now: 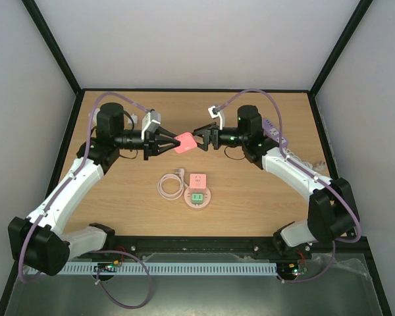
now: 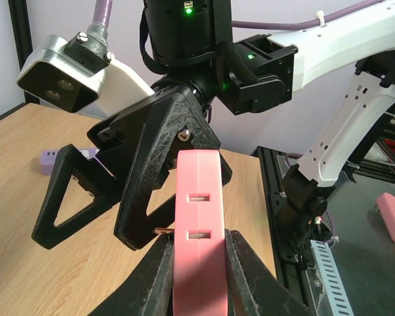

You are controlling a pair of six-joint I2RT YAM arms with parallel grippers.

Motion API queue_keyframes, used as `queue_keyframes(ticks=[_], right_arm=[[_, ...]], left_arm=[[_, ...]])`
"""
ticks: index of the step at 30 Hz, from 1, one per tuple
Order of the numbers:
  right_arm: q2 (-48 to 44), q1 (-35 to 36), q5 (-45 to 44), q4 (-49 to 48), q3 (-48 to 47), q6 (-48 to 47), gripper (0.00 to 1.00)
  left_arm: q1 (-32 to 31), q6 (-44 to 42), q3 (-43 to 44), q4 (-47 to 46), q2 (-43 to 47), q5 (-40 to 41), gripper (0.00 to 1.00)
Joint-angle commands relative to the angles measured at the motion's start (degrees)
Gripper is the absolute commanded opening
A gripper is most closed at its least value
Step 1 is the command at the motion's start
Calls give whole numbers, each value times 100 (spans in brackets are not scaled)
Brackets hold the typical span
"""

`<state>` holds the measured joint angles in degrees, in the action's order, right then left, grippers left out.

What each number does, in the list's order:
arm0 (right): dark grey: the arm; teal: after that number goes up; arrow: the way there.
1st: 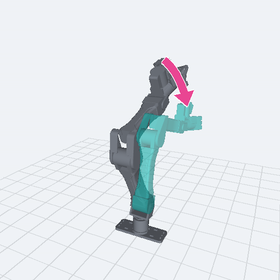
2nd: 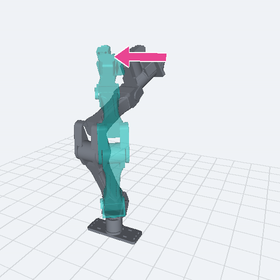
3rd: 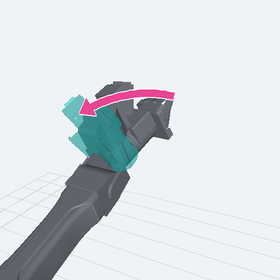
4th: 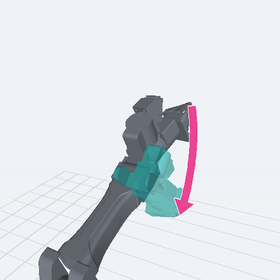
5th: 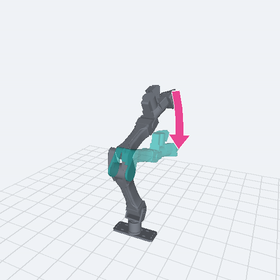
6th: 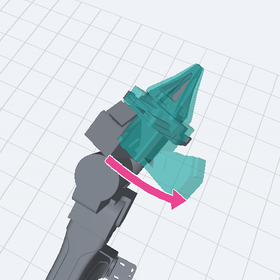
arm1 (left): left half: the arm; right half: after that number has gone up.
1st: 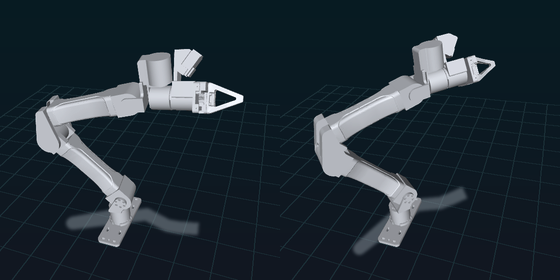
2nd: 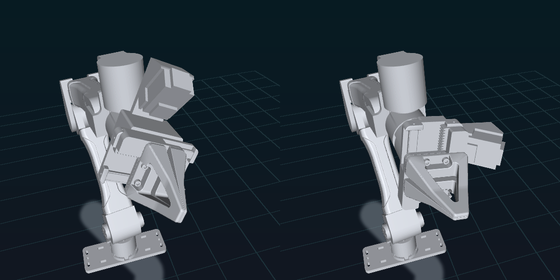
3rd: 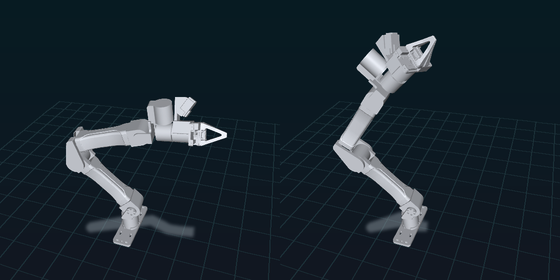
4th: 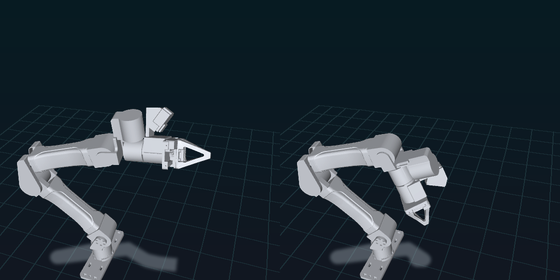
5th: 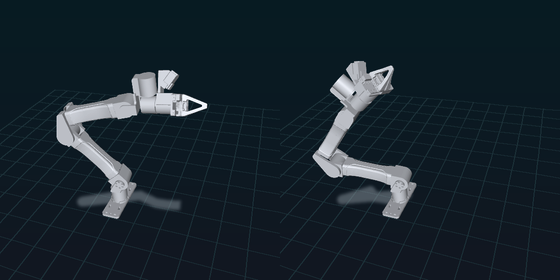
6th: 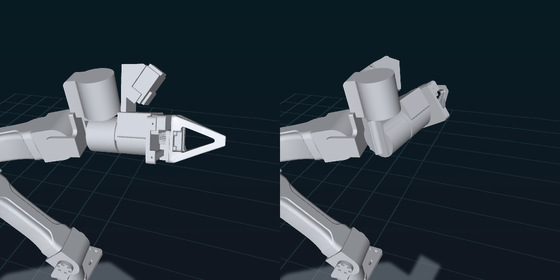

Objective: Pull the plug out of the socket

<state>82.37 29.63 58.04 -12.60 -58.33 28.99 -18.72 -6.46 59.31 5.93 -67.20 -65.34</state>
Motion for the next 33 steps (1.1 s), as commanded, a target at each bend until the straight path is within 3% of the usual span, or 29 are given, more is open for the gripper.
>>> queue_keyframes(ticks=[1, 4, 10, 26, 28, 33], right_arm=[[-314, -1, 647, -600, 96, 138, 97], [-363, 7, 1143, -1052, 213, 381, 97], [-486, 16, 1603, -1704, 341, 875, 96], [-696, 351, 2032, -1645, -104, 957, 96], [-749, 351, 1947, -1523, -168, 899, 95], [-734, 227, 1303, -62, -545, -304, 95]], left_arm=[[28, -41, -56, -6, 33, 373, 13], [27, 61, -53, -55, -41, 620, 13], [6, 68, -29, -4, -255, 312, 13], [-378, -459, -74, 565, -363, 322, 12], [-378, -524, -77, 624, -373, 352, 12], [-371, -662, 3, 743, -283, 347, 11]])
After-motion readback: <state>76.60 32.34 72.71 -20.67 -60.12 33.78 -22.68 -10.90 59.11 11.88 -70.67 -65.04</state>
